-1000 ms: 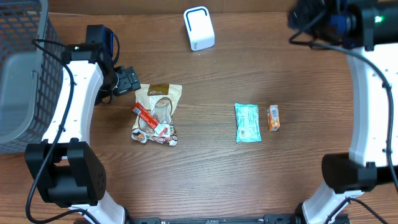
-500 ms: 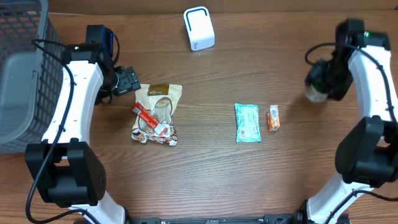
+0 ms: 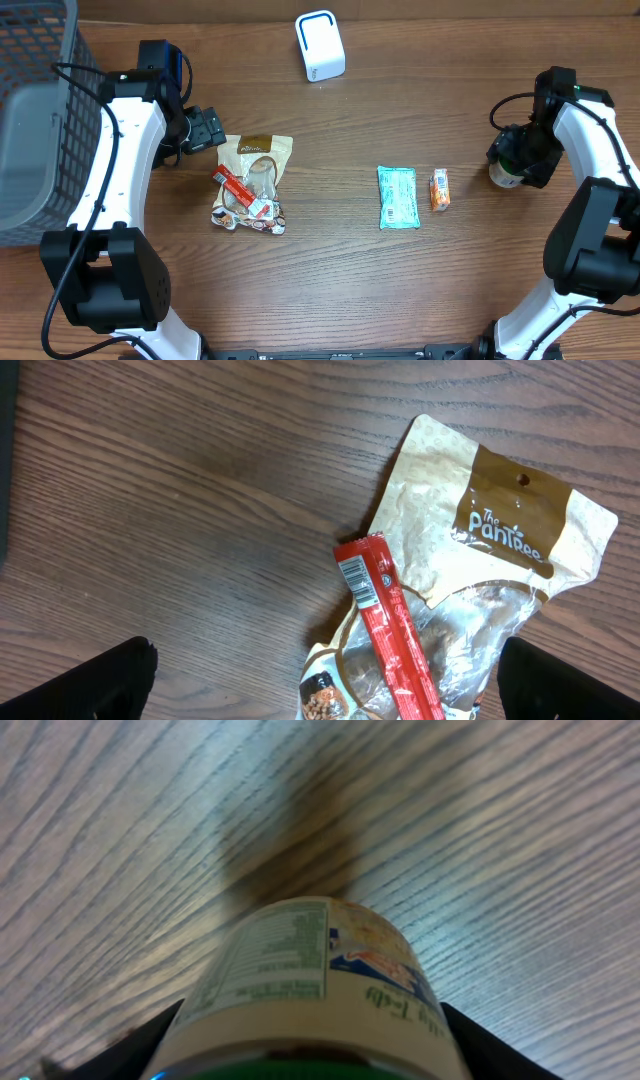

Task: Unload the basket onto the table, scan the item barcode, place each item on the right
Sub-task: 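Carry the jar right and set it down near the table edge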

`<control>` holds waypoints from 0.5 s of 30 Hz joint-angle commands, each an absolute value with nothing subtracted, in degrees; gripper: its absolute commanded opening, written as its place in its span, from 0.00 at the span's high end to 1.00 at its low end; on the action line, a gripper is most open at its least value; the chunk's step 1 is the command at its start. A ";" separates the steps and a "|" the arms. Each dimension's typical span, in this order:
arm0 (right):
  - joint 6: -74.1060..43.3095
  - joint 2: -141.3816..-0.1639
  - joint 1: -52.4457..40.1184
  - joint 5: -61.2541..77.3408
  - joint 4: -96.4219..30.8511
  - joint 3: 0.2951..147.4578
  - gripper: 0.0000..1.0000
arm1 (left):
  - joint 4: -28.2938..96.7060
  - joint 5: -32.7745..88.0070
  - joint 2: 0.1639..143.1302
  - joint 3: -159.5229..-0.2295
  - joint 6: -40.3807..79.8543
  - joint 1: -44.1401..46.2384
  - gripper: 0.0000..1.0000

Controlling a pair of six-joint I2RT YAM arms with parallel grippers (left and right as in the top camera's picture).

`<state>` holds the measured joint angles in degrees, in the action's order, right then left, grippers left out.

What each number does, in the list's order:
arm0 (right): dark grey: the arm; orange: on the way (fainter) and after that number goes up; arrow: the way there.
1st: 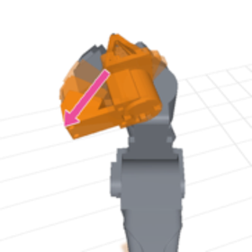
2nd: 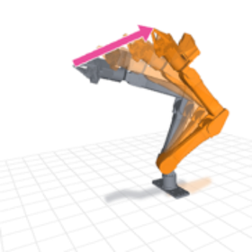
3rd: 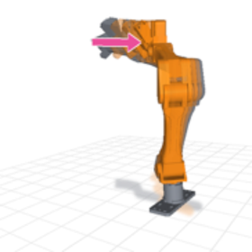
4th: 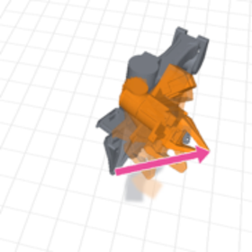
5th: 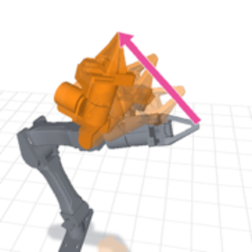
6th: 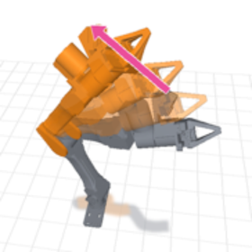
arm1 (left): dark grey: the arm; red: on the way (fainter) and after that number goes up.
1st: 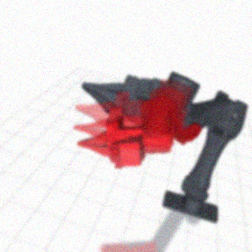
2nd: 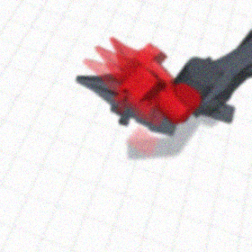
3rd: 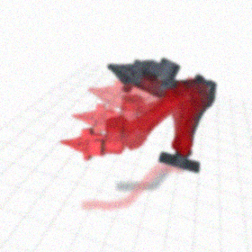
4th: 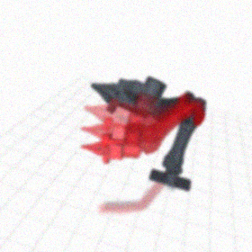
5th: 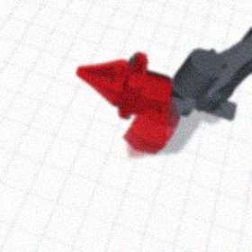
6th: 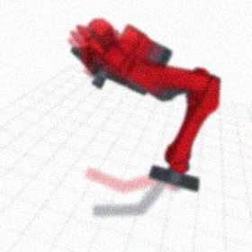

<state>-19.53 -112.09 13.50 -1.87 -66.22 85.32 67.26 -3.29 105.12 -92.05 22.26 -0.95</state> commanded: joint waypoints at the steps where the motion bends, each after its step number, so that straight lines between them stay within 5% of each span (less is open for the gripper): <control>1: -19.53 -111.24 13.63 -2.90 -67.37 86.32 0.24 | 67.07 -3.55 104.79 -93.01 21.41 -0.95 0.00; 15: -14.83 -110.56 11.22 5.80 -81.12 100.71 0.16 | 67.07 -3.55 104.77 -93.01 21.41 -0.95 0.00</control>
<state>-18.22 -112.09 13.02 0.34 -79.50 95.66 67.26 -3.27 105.12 -92.05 22.26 -0.95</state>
